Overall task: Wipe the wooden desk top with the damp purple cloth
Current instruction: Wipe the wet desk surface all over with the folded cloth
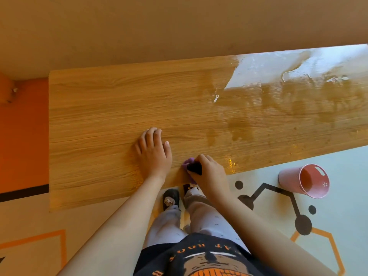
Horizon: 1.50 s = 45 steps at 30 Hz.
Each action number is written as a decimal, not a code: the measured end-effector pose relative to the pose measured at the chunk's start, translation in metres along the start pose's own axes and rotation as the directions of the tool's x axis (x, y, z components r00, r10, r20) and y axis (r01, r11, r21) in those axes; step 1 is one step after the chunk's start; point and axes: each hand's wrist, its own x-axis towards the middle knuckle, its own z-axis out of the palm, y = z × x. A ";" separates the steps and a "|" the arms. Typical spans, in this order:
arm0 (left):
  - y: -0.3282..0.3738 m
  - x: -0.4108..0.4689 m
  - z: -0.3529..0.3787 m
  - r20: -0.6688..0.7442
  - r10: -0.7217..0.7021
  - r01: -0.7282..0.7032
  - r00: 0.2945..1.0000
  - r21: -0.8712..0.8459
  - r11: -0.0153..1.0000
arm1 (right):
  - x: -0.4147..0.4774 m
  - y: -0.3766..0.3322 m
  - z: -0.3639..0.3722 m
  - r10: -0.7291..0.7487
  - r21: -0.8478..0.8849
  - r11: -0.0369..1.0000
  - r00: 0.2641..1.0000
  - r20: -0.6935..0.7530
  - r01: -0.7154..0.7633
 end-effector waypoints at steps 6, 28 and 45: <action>0.000 0.000 0.002 0.000 -0.001 0.001 1.000 0.009 1.000 | -0.012 0.047 -0.018 0.209 0.170 0.968 0.966 -0.150 -0.183; 0.001 -0.001 -0.002 0.030 0.012 -0.013 0.999 0.032 0.999 | 0.016 0.081 -0.046 0.345 0.195 0.935 0.893 -0.288 -0.298; 0.002 0.000 -0.005 0.049 0.015 -0.016 0.999 0.038 0.999 | 0.044 0.031 -0.017 0.194 0.156 0.974 0.957 -0.216 -0.163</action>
